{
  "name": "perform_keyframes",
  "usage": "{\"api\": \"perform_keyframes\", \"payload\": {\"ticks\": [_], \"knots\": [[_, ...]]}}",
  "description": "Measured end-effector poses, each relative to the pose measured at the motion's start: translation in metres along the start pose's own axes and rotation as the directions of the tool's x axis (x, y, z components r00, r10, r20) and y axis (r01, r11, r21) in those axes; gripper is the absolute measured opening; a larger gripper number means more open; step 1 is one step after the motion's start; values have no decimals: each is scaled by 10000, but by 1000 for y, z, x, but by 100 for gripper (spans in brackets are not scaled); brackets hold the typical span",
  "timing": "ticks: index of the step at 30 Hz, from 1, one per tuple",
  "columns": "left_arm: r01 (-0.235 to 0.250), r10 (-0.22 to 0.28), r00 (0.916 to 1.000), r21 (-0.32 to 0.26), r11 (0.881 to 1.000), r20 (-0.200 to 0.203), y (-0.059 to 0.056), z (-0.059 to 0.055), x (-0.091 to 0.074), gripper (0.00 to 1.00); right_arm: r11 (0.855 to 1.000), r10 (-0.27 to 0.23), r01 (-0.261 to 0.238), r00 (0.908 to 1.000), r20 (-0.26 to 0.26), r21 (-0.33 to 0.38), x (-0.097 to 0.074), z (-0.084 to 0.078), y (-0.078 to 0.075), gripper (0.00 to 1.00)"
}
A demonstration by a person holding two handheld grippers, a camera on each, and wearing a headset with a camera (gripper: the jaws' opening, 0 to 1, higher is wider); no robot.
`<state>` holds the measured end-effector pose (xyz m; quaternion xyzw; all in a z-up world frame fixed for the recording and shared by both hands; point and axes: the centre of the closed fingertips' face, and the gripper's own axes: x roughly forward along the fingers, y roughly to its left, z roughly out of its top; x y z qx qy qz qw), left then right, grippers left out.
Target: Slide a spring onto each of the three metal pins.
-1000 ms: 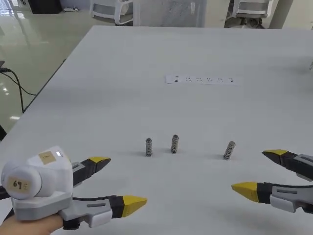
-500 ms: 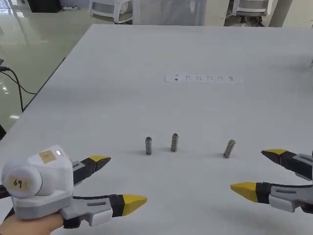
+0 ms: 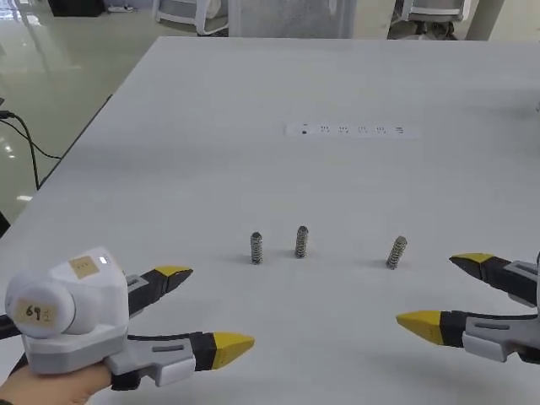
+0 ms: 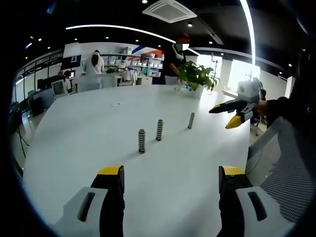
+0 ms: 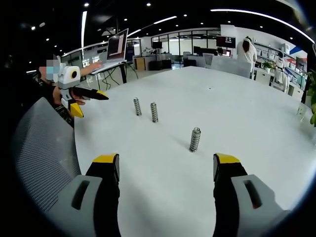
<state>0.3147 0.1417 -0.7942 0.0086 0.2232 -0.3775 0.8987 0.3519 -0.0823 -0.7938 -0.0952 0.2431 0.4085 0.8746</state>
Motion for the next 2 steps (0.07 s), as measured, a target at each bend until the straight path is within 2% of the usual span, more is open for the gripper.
{"api": "perform_keyframes", "payload": {"ticks": [2], "knots": [[16, -16, 10000, -13, 10000, -1, 0, 0, 0, 77, 10000, -4, 4, 10000, -3, 5, 0, 0, 0, 79]]}}
